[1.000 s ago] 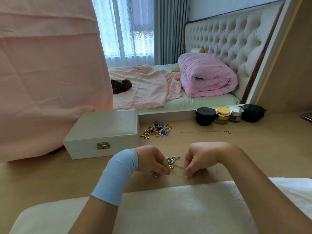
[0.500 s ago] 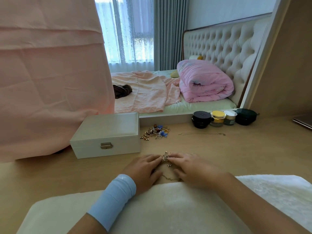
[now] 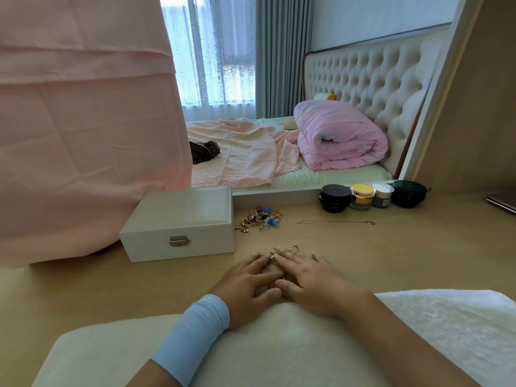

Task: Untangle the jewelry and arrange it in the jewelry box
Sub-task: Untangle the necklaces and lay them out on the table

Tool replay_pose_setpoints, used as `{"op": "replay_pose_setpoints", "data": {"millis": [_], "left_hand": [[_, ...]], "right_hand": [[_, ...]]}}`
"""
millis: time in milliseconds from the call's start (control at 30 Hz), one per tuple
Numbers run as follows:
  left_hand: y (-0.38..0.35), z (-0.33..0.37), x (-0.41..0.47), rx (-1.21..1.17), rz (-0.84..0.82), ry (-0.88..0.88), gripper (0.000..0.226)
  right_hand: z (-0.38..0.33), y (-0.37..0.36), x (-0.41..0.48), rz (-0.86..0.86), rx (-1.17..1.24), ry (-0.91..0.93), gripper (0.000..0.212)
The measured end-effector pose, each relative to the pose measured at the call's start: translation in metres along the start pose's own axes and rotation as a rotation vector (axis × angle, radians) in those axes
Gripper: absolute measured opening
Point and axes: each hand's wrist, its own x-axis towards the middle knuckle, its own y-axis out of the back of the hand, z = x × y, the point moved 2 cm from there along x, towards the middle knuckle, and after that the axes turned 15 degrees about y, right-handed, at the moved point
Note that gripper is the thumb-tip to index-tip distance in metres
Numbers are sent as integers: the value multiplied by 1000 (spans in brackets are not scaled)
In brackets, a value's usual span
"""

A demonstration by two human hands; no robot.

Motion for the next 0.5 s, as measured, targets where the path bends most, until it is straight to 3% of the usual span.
{"op": "replay_pose_setpoints", "data": {"millis": [100,233,500], "left_hand": [[0,-3,-3,-55,-45,-6,40],[5,-1,5,-34,13,31,58],[5,-5,4,183,-109,69,58]], "right_hand": [[3,6,-7,45,-143,-75,61],[-2,11,-8,172,-107,-67,62],[9,-1,-4,-40,50,-43,61]]}}
